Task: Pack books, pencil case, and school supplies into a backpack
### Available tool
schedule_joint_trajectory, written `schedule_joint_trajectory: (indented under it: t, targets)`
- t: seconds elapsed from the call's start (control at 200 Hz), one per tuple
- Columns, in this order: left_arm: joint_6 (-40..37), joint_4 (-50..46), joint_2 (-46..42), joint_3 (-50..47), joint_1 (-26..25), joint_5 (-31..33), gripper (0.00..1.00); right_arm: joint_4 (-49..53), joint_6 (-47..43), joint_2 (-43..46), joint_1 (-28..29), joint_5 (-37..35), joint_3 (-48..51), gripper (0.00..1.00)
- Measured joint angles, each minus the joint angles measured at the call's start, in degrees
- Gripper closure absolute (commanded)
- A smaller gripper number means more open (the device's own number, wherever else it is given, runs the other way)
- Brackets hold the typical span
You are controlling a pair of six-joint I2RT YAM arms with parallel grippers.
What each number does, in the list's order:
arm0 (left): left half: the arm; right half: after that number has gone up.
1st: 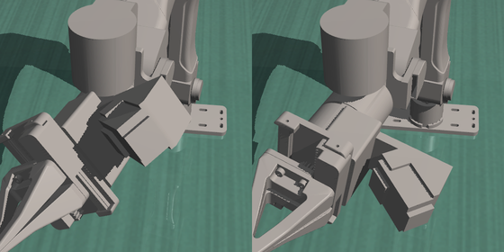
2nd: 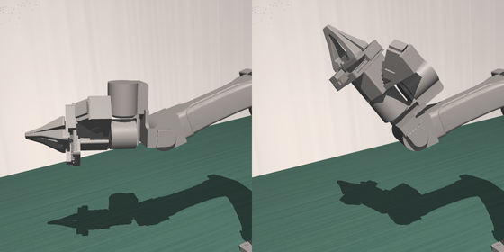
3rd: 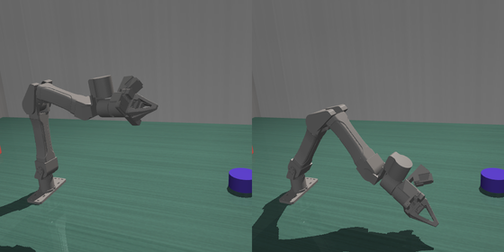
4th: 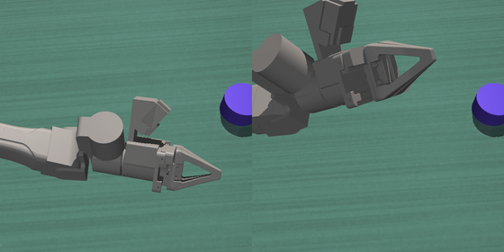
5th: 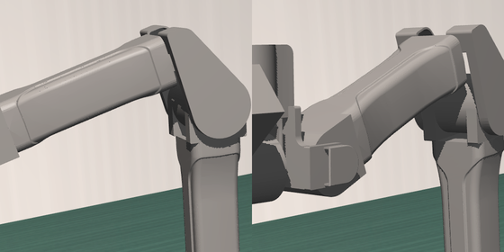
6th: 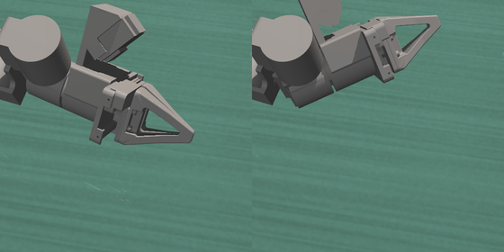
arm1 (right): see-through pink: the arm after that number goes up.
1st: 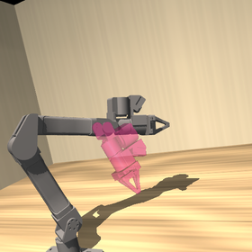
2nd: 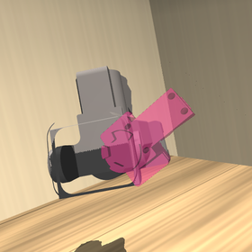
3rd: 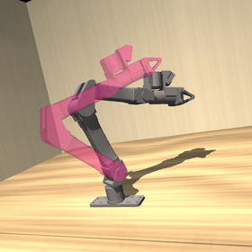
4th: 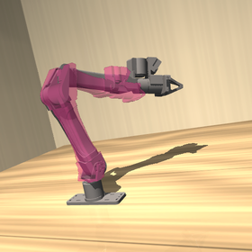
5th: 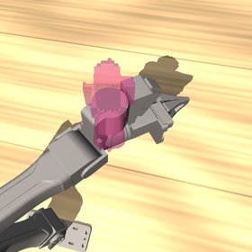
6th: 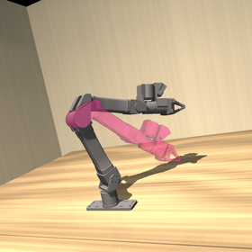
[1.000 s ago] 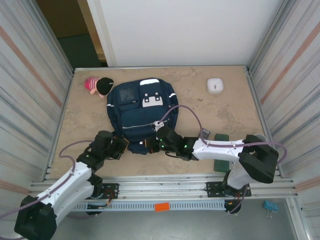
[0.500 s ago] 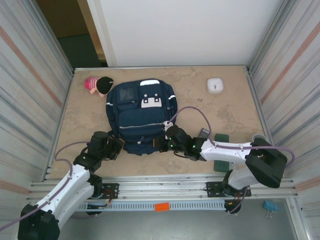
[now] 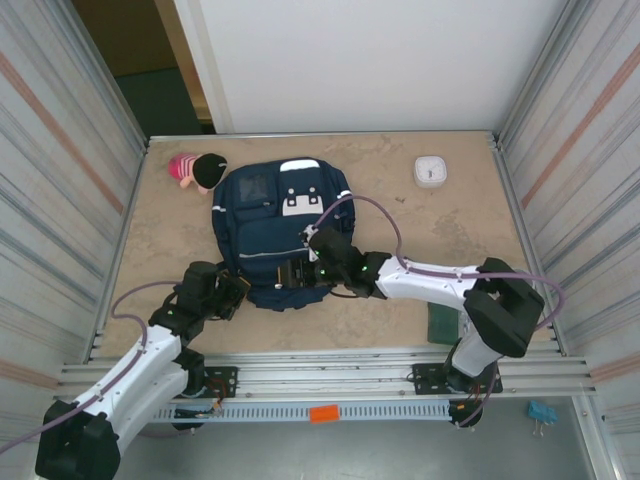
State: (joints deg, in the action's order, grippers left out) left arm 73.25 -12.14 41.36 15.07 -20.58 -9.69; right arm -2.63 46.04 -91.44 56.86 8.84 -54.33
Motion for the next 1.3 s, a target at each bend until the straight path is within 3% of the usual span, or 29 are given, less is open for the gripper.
schedule_joint_trajectory:
  t: [0.215, 0.376, 0.631, 0.842, 1.112, 1.298]
  targets:
    - [0.00, 0.00, -0.07, 0.02, 0.00, -0.31, 0.97, 1.38, -0.04, -6.47, 0.07, 1.22, -5.18, 0.43]
    - [0.00, 0.00, -0.42, 0.02, 0.00, -0.37, 0.97, 1.44, -0.22, -8.63, 0.07, 1.51, -6.86, 0.51]
    - [0.00, 0.00, -0.44, 0.02, 0.00, -0.37, 0.98, 3.39, -1.49, -9.31, 1.68, -1.46, -7.85, 0.84]
    - [0.02, 0.02, -0.46, 0.02, 0.00, -0.33, 0.98, 3.13, -1.46, -8.02, 2.40, -4.81, -6.91, 1.00]
    - [0.02, 0.26, -1.33, 0.02, -0.02, -0.68, 0.99, 2.29, -0.17, 0.92, 0.39, -10.51, 1.77, 1.00]
    - [0.04, 0.46, -2.51, 0.02, -0.13, -1.29, 0.99, 1.16, 0.26, 6.19, -3.67, -10.71, 6.99, 1.00]
